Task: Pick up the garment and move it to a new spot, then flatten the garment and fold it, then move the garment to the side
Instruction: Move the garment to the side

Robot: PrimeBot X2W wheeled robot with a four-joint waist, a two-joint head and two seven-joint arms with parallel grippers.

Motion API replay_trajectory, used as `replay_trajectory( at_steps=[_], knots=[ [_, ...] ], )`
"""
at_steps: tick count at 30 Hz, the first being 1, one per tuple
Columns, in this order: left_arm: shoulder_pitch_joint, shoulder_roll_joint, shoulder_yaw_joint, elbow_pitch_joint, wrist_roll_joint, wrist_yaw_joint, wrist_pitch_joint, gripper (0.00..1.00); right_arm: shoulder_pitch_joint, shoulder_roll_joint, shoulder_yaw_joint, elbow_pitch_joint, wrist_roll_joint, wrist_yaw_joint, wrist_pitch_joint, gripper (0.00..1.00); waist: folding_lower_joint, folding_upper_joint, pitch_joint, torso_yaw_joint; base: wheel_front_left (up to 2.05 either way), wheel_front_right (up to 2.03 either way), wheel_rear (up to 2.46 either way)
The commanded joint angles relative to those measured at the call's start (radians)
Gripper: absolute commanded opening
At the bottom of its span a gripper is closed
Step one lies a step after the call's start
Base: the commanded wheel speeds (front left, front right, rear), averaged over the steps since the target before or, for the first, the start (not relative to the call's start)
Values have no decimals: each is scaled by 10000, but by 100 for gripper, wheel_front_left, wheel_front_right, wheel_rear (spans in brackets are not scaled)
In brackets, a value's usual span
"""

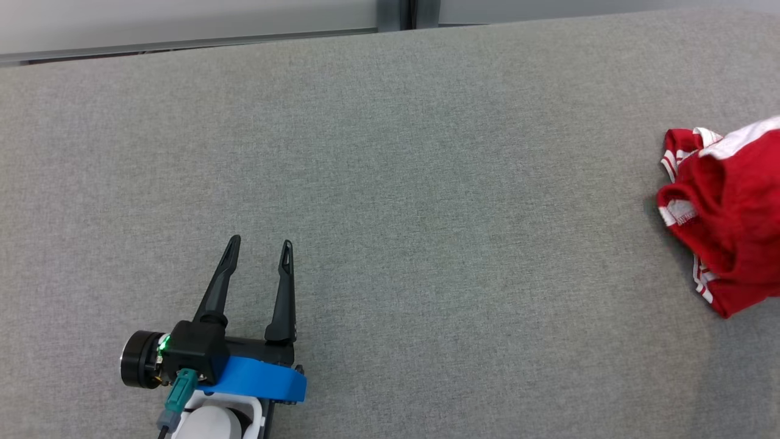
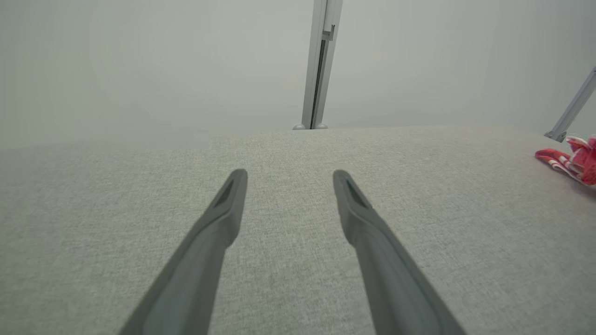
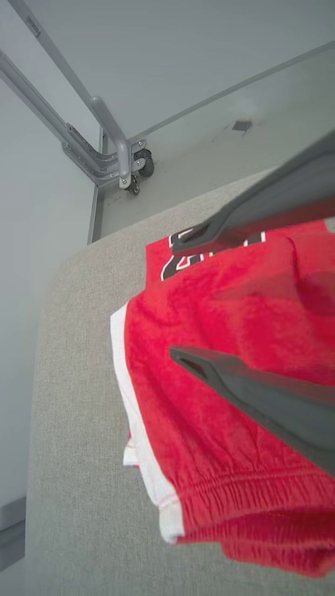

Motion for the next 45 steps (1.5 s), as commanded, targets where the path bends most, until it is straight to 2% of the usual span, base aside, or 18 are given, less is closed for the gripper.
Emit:
replay_trajectory(
  at_steps=[1,10,17,18,23,28,31,34,41,45],
  knots=[
    [2,31,35,7,-14,60,13,100,-216,166,176,92,-49,1,-177,100,0,-1,-84,-75,0,0,0],
    [-253,161,147,32,-217,42,56,100,-509,700,1351,-149,-17,-1,-1559,100,0,-1,-578,-532,0,0,0],
    [-274,95,482,455,-699,129,-11,100,-91,1682,1915,-711,-68,1,-2955,100,0,-1,-1185,-598,0,0,0],
    [-274,95,482,455,-699,129,-11,100,-91,1682,1915,-711,-68,1,-2955,100,0,-1,-1185,-598,0,0,0],
    [23,-21,704,939,-1135,157,-81,100,565,2692,2078,-899,-348,1,-3864,100,0,-1,-1600,-410,0,0,0],
    [327,-122,805,1424,-1439,198,-110,100,1532,3714,1638,-901,-941,1,-4941,100,0,-1,-1910,0,0,0,0],
    [468,-156,786,1644,-1489,272,-131,100,2172,4086,1327,-990,-1346,1,-5505,100,0,-1,-2059,283,0,0,0],
    [622,-196,774,1753,-1540,359,-151,100,2803,4224,1333,-1186,-1566,1,-5868,100,0,-1,-2192,506,0,0,0],
    [762,-265,456,1784,-1449,460,-167,100,4068,4224,2144,-1697,-262,1,-6316,100,0,-1,-2409,933,0,0,0],
    [738,-229,362,1756,-1316,533,-171,100,4290,4224,2303,-1749,-227,1,-6388,100,0,-1,-2477,975,0,0,0]
  ],
)
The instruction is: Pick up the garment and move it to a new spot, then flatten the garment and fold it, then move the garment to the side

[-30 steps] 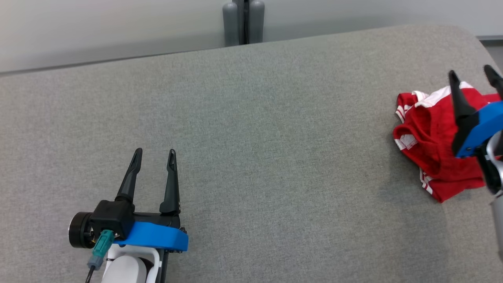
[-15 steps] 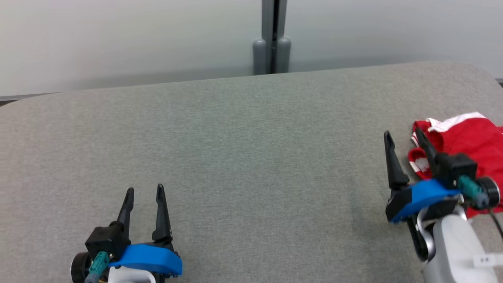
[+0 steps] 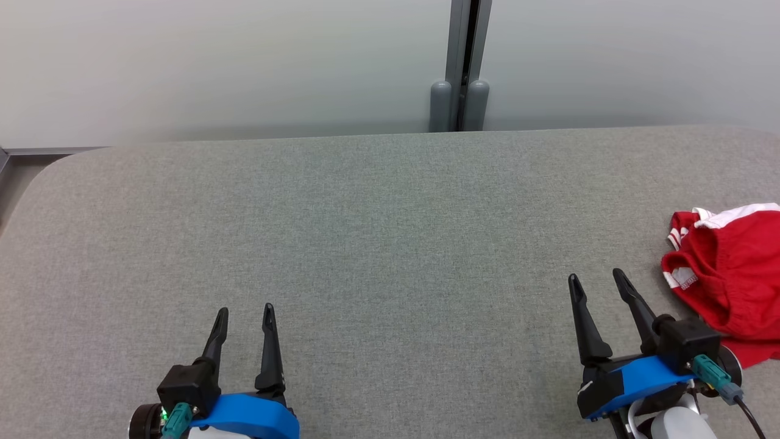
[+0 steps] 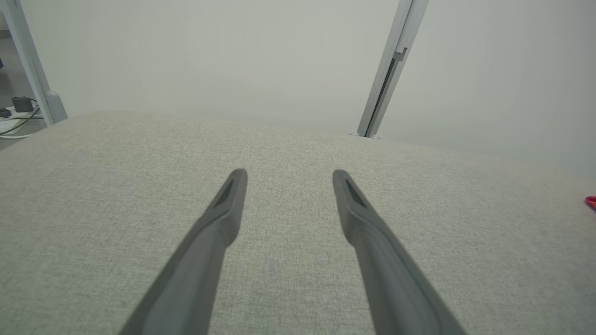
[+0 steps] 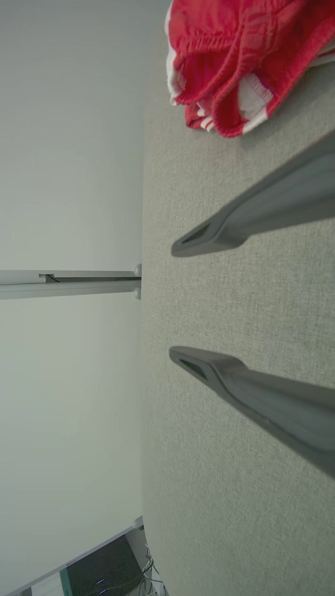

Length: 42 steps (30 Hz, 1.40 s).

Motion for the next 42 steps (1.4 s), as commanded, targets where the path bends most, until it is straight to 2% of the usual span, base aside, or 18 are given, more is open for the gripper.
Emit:
replay_trajectory(
  at_steps=[1,17,18,22,42],
  knots=[
    [-26,40,20,-35,17,29,-51,100,153,-15,6,-31,-8,1,-76,100,1,0,-13,-3,0,0,0],
    [-25,142,-58,39,34,271,-2,100,341,-13,74,-1,112,1,-123,100,1,0,-68,-64,0,0,0],
    [2,74,-63,42,22,245,7,0,201,0,76,6,85,0,-59,0,1,0,-67,-65,0,0,0],
    [189,14,-56,334,-91,224,58,0,245,19,68,341,180,0,23,0,2,0,-69,-65,0,0,0],
    [-52,-20,773,61,-3473,-281,1006,0,302,10,-271,-22,4036,0,964,0,2,0,-184,-85,0,0,0]
  ],
)
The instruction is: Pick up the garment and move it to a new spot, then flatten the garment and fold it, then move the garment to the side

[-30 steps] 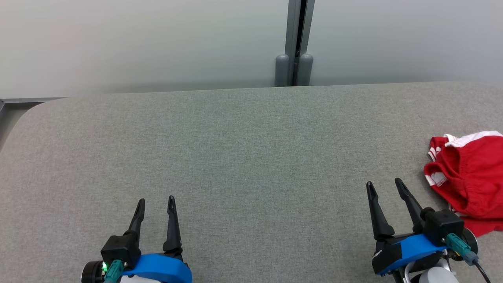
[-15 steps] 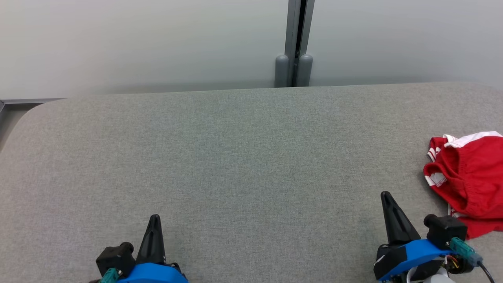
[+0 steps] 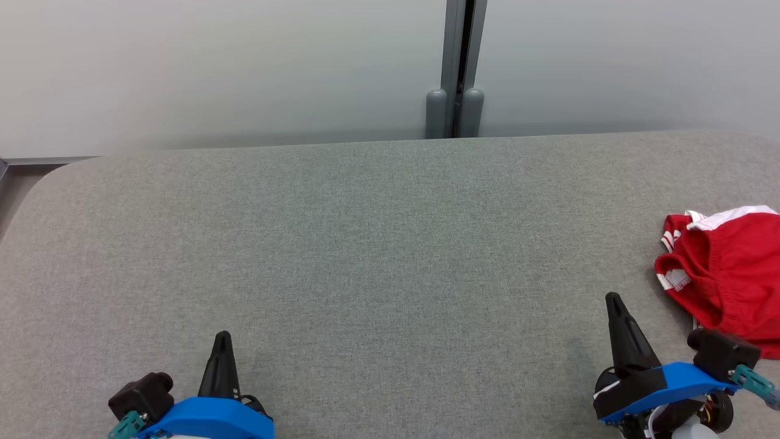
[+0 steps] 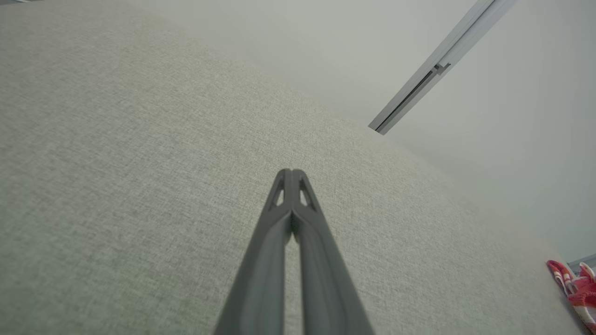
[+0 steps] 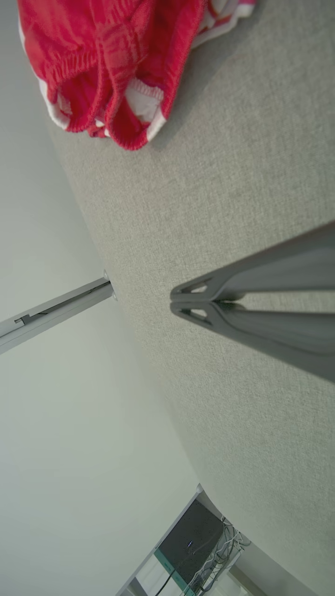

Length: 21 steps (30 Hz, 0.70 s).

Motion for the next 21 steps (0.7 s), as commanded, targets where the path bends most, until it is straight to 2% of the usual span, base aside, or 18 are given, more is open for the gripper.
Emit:
replay_trajectory(
  at_steps=[1,21],
  knots=[
    [-291,14,162,-201,-375,-75,84,0,-48,-27,-72,-225,431,0,96,0,-1,0,-8,-1,0,0,0],
    [-462,-14,787,-413,-2909,-461,800,0,-10,-34,-327,-487,3317,0,806,0,-1,0,-116,-19,0,0,0]
  ],
)
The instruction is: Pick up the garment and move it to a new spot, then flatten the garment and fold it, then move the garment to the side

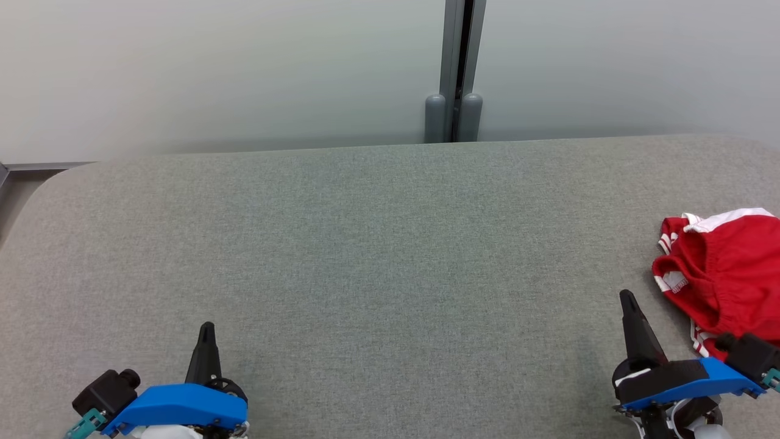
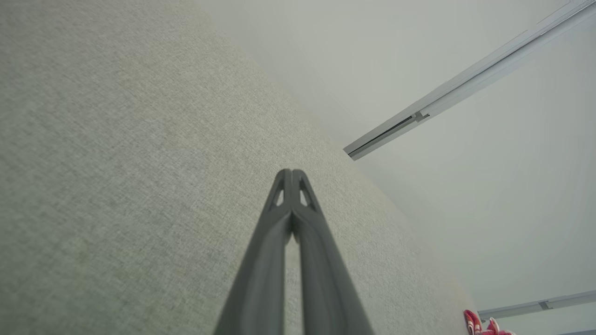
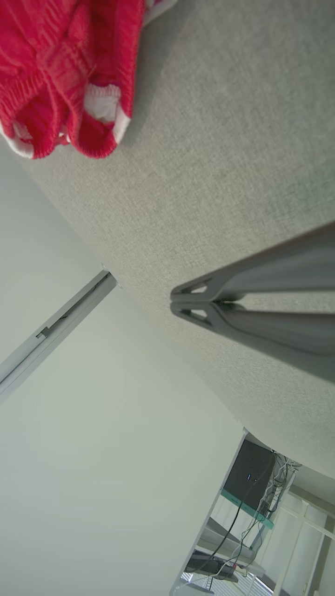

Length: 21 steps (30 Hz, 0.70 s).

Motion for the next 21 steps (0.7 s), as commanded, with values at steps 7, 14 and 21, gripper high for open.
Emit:
replay_trajectory(
  at_steps=[7,14,21],
  knots=[
    [-320,1,318,-228,-1009,-202,274,0,-24,-36,-130,-257,1165,0,297,0,0,0,-43,-7,0,0,0],
    [-352,-9,496,-284,-1757,-322,484,0,-10,-39,-205,-332,2016,0,507,0,-1,0,-83,-14,0,0,0],
    [-406,-19,680,-342,-2459,-434,681,0,4,-41,-274,-406,2828,0,701,0,-1,0,-123,-20,0,0,0]
  ],
)
